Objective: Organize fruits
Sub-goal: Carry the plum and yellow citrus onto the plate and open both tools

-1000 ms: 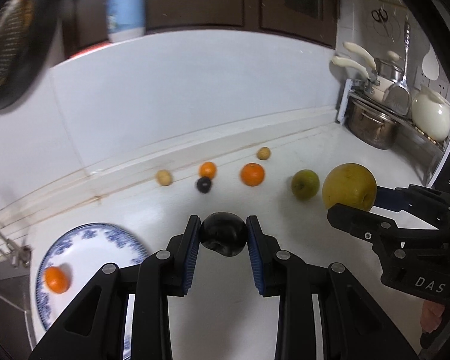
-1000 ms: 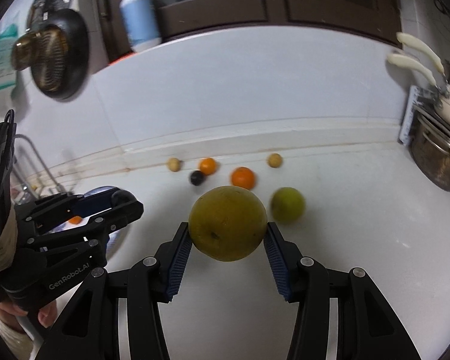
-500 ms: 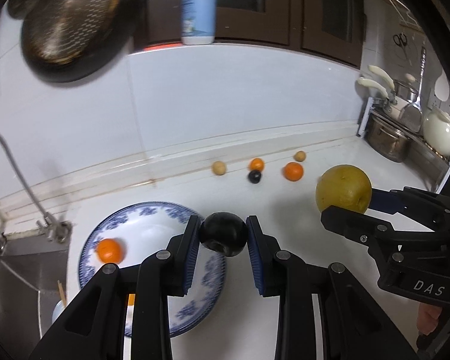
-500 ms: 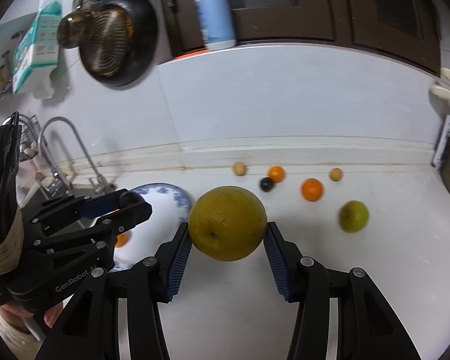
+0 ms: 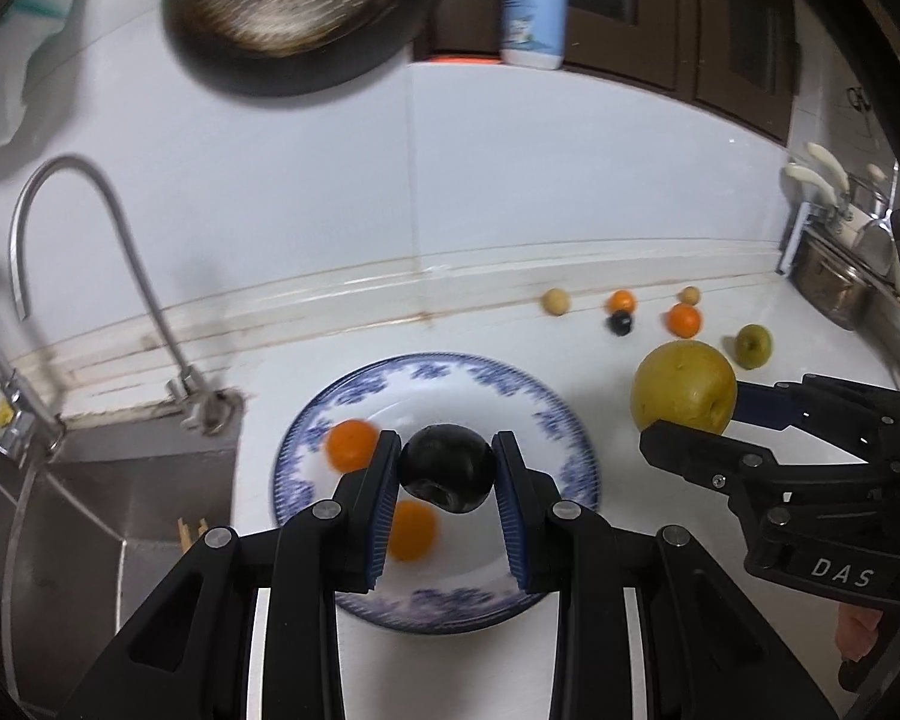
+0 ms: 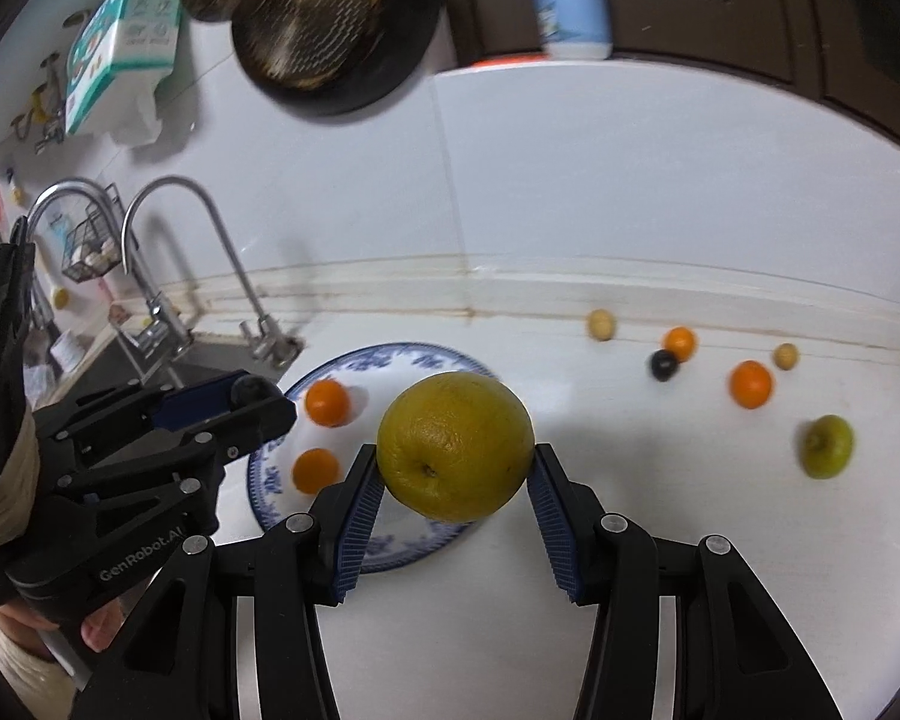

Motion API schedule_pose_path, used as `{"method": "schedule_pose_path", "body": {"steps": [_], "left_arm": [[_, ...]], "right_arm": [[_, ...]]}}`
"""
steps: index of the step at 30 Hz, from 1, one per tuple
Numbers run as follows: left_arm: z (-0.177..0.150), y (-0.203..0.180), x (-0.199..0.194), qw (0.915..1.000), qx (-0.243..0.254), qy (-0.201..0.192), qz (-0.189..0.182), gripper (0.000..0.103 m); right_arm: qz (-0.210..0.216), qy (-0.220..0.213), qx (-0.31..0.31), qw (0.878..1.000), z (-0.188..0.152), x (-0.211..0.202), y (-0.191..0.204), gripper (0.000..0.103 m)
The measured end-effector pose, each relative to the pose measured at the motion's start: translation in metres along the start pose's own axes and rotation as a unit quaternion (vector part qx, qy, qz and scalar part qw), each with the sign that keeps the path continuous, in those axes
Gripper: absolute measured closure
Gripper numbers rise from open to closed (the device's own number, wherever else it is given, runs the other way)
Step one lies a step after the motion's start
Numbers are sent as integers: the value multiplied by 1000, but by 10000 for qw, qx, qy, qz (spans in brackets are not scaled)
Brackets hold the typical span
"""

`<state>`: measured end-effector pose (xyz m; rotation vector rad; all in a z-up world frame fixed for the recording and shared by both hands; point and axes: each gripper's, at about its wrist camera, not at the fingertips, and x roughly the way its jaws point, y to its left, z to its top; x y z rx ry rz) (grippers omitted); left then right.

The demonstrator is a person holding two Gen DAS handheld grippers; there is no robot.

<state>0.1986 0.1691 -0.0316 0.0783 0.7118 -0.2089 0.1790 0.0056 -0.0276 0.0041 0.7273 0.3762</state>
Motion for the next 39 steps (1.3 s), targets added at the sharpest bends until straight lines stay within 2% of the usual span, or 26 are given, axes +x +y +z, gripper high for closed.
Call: {"method": "schedule_pose_path", "body": {"steps": [10, 19, 27, 30, 34, 36, 39], "left_arm": [[-22, 44, 22, 9993, -109, 345, 124, 72], [-28, 62, 53, 9979, 92, 618, -141, 72], [-31, 69, 73, 9958, 146, 863, -282, 72], [-30, 70, 77, 9951, 78, 902, -395, 72], [-29, 72, 78, 9953, 5, 873, -420, 61], [-28, 72, 74, 9955, -12, 850, -419, 61], [-25, 71, 65, 9964, -26, 758, -380, 57]], "right_arm": [[121, 435, -139, 9989, -1, 49, 27, 53], [73, 764, -137, 9970, 0, 89, 33, 53], [-138, 948, -107, 9953, -1, 111, 33, 53], [-140, 977, -94, 9951, -2, 114, 33, 52], [-198, 905, -108, 9956, -1, 113, 33, 52], [-230, 833, -118, 9962, 2, 110, 34, 46], [-366, 659, -235, 9969, 5, 99, 36, 45]]}}
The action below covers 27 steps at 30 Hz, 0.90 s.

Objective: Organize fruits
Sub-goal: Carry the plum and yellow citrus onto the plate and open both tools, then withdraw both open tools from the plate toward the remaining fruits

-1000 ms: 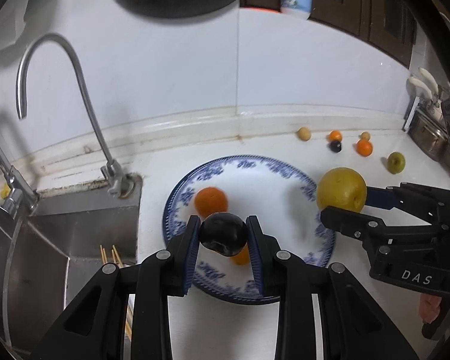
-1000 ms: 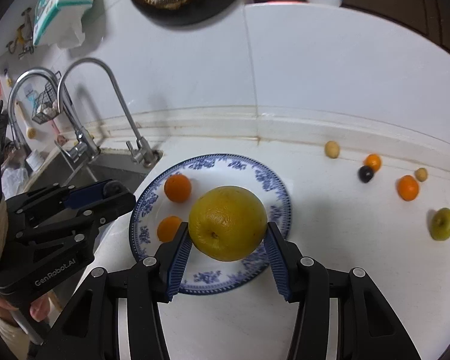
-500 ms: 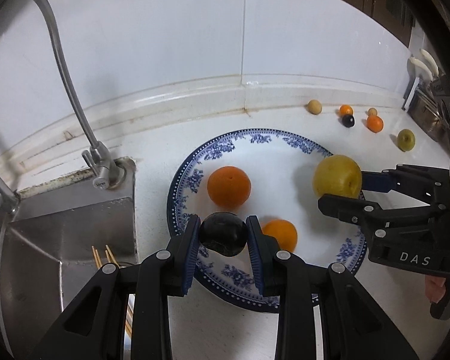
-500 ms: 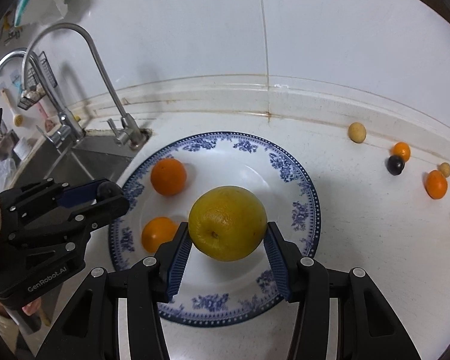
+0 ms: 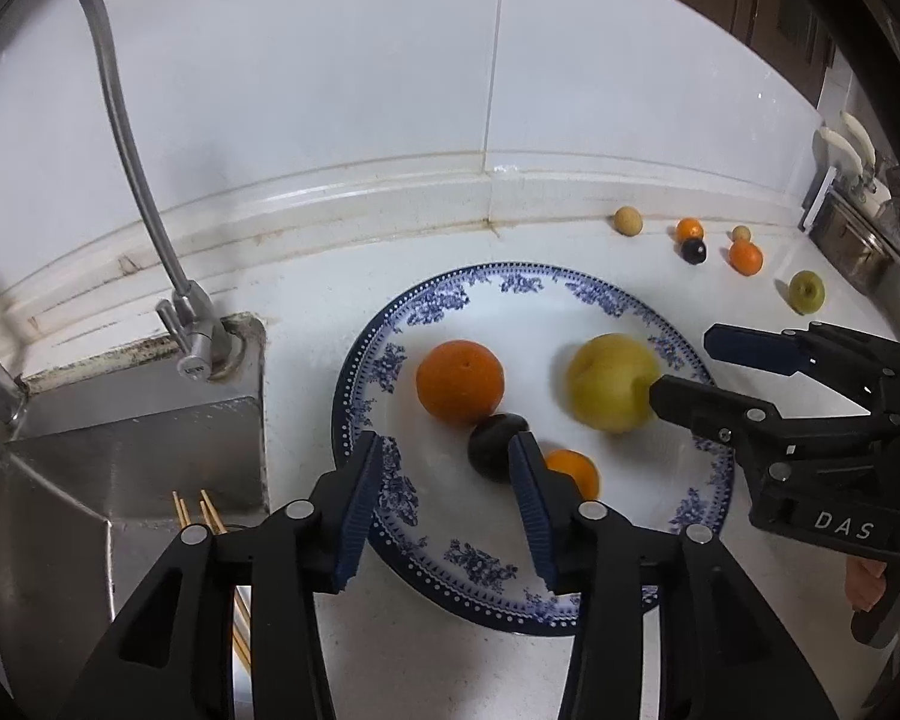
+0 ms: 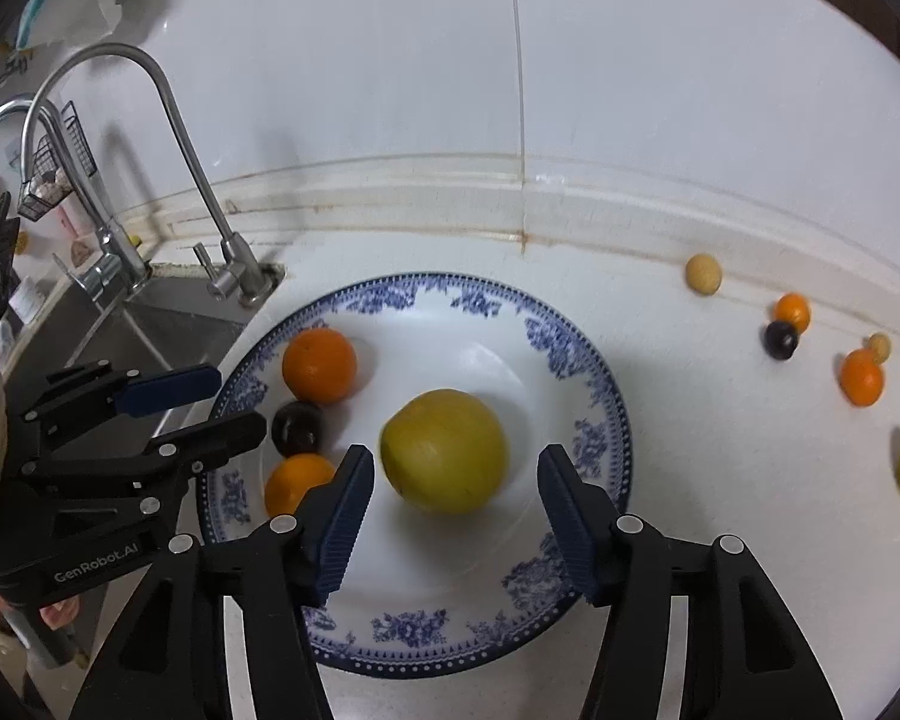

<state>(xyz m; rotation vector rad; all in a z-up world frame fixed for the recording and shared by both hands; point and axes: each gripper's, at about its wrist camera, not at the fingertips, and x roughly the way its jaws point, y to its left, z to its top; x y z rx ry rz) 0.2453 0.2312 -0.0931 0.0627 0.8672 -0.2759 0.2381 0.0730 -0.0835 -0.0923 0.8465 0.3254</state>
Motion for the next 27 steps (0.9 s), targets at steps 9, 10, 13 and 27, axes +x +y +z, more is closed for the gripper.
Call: {"method": "schedule_pose_path", "body": {"steps": [9, 10, 13, 27], "left_arm": [[6, -19, -40, 9992, -80, -386, -1, 51], [8, -23, -46, 9989, -97, -464, -48, 49], [10, -33, -59, 9980, -113, -618, -115, 47], [18, -91, -90, 9947, 154, -991, -248, 40]], "right_arm": [[-105, -338, 79, 9993, -4, -40, -6, 45], [-127, -382, 99, 9991, -4, -46, -8, 45], [-165, -495, 162, 9985, -8, -60, -14, 45], [-723, -1021, 600, 9903, -25, -129, -56, 38]]}}
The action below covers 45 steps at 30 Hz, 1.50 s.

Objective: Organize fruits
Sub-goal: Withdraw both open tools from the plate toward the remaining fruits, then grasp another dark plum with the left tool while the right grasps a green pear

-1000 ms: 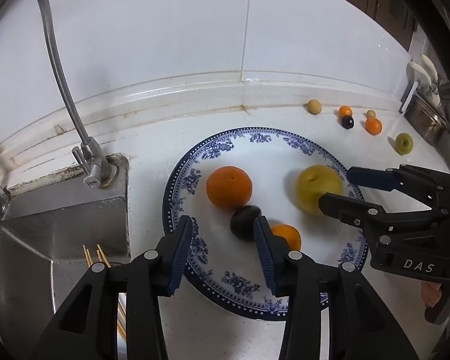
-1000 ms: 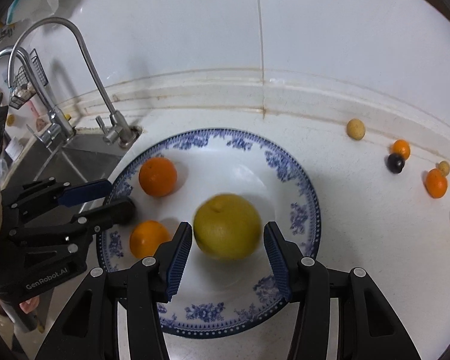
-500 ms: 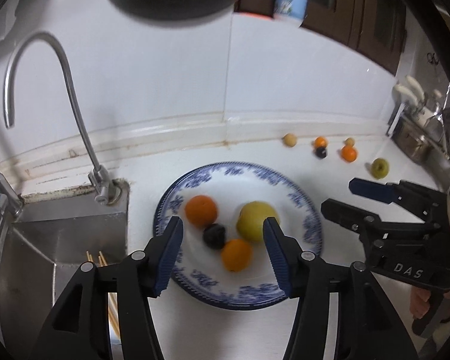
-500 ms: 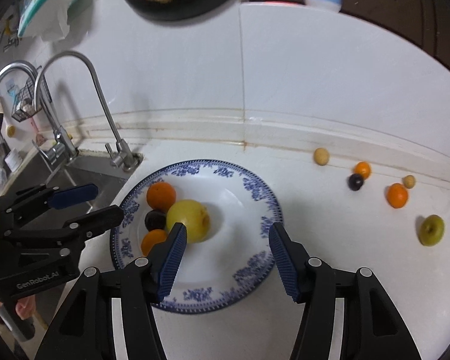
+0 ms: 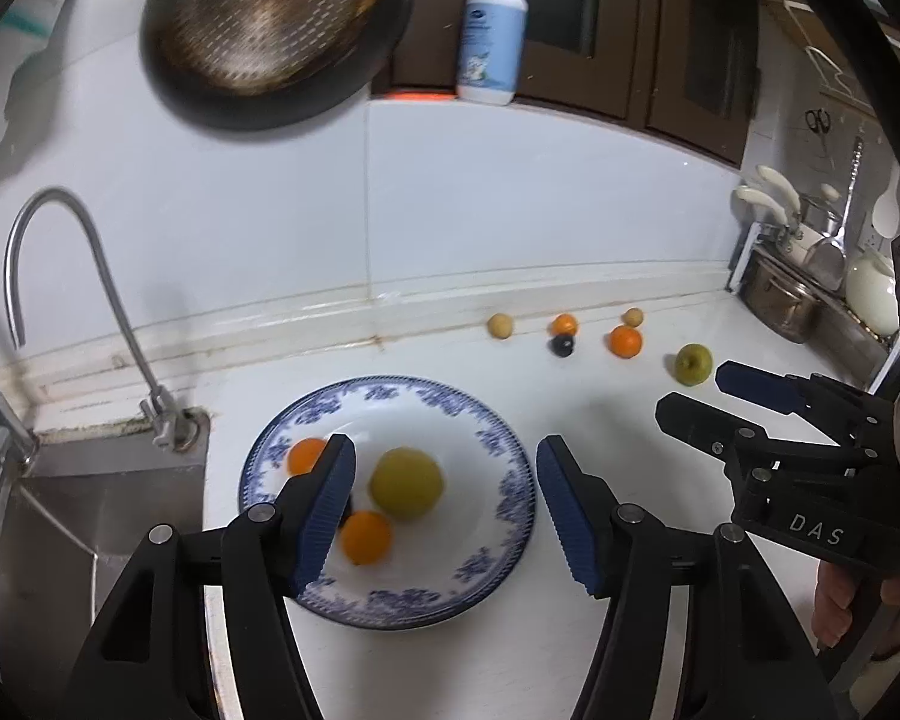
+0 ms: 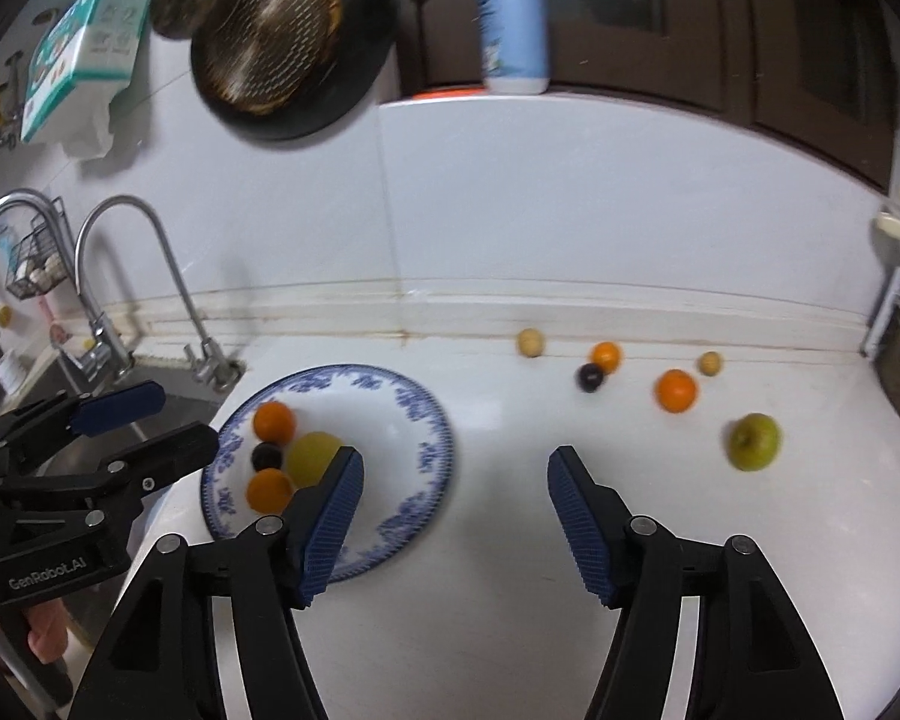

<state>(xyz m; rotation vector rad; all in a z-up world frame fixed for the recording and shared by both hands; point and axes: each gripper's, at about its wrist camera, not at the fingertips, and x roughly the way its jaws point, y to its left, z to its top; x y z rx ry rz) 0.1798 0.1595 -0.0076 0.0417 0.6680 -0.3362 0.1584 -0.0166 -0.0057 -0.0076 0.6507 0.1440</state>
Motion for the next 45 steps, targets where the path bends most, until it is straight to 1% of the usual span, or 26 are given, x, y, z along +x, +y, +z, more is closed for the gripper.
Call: {"method": "schedule_pose_path", "body": {"steps": [3, 8, 9, 11, 12, 14, 17, 23, 26, 31, 38, 41, 45], "left_arm": [[6, -11, -1, 9999, 78, -74, -10, 38], [17, -32, 1, 9996, 219, -177, 44, 31], [19, -35, 2, 9995, 237, -188, 58, 29], [24, -44, 5, 9992, 313, -216, 79, 26], [26, -47, 7, 9991, 344, -219, 93, 23], [31, -55, 11, 9986, 461, -235, 125, 22], [39, -67, 20, 9980, 583, -204, 150, 19], [55, -84, 49, 9966, 815, -32, 132, 17], [62, -91, 68, 9963, 850, 109, 84, 17], [63, -100, 95, 9959, 874, 208, 59, 17], [60, -112, 136, 9935, 1051, 435, -72, 17], [62, -116, 152, 9924, 1127, 474, -138, 18], [67, -119, 173, 9925, 1070, 522, -281, 18]], "right_arm": [[-123, -80, 106, 9998, -1, -10, -12, 34], [-357, -157, 237, 9990, -2, -22, -31, 33], [-434, -173, 269, 9985, -2, -25, -36, 33], [-587, -207, 350, 9974, -1, -29, -46, 28], [-680, -234, 397, 9966, -1, -32, -51, 27], [-814, -245, 448, 9954, 0, -33, -59, 25], [-1002, -259, 590, 9929, 4, -32, -78, 24], [-1335, -101, 899, 9869, 13, -22, -113, 24], [-1455, 38, 936, 9849, 17, -13, -127, 24], [-1726, 176, 966, 9801, 15, 3, -146, 24], [-1746, 438, 1273, 9754, 1, 29, -169, 24], [-1698, 515, 1401, 9741, -3, 41, -178, 24], [-1565, 592, 1618, 9725, -5, 57, -187, 24]]}}
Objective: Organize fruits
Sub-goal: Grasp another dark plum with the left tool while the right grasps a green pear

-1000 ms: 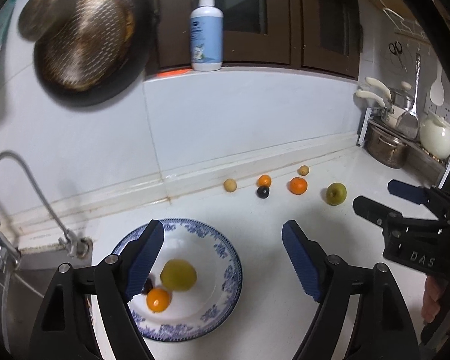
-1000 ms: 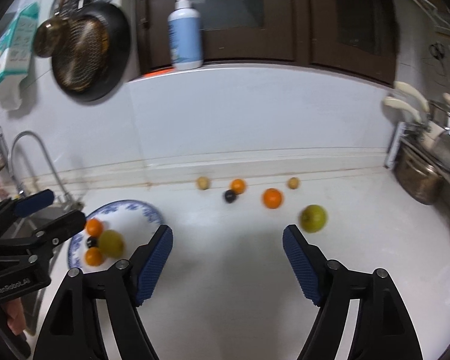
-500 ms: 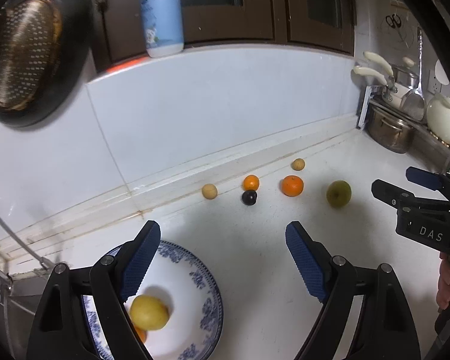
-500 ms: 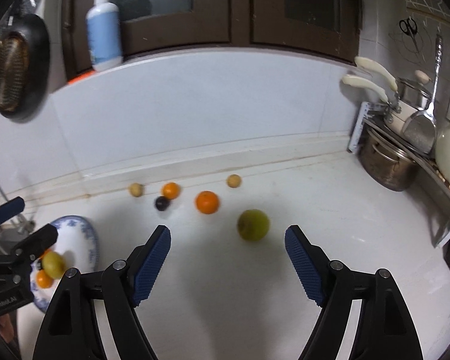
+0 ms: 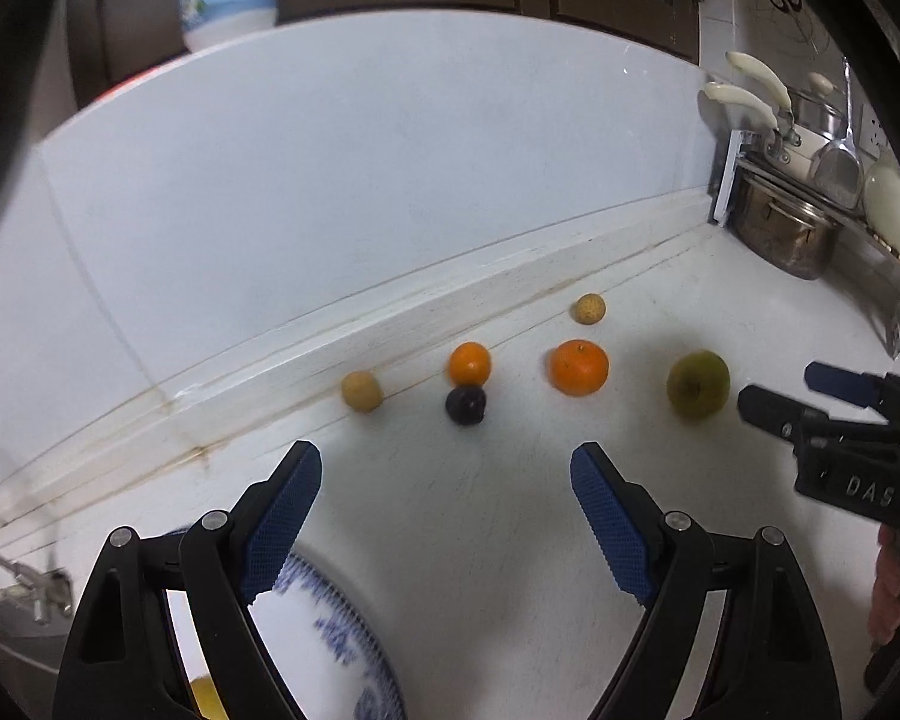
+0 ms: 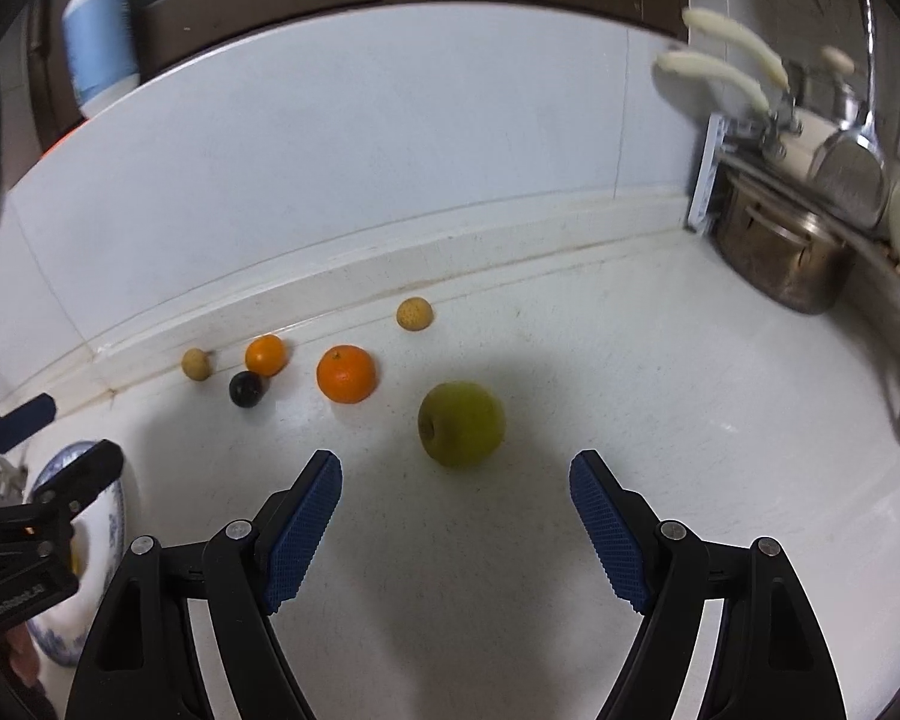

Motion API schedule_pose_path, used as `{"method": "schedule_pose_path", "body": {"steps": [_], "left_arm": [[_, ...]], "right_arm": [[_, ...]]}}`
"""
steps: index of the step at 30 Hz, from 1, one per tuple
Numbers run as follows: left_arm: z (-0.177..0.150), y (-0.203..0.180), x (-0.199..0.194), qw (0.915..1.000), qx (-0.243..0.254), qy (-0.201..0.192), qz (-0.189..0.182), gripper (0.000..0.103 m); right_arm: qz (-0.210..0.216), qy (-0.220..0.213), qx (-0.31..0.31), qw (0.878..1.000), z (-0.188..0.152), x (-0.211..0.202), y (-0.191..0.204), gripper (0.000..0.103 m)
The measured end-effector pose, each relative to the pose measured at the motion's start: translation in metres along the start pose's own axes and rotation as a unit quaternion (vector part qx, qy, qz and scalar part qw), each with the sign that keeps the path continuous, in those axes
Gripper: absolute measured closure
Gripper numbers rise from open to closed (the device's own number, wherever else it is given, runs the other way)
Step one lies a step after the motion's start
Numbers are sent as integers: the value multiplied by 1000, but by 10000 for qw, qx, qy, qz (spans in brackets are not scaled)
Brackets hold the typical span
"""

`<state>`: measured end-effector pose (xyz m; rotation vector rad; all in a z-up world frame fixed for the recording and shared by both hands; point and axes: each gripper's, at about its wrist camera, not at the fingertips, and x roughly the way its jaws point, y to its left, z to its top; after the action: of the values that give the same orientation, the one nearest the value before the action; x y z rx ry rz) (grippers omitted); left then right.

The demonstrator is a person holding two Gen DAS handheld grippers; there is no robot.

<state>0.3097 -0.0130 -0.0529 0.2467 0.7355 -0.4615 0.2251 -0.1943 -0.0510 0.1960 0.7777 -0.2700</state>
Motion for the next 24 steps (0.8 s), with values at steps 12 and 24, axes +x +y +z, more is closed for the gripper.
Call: {"method": "schedule_pose_path", "body": {"steps": [12, 24], "left_arm": [[18, -5, 66, 9990, 233, 360, 95, 24], [17, -11, 103, 9974, 413, 571, 133, 48]], "right_arm": [[-146, 355, 242, 9990, 7, 43, -11, 24], [-52, 617, 299, 9976, 7, 68, -14, 26]]}}
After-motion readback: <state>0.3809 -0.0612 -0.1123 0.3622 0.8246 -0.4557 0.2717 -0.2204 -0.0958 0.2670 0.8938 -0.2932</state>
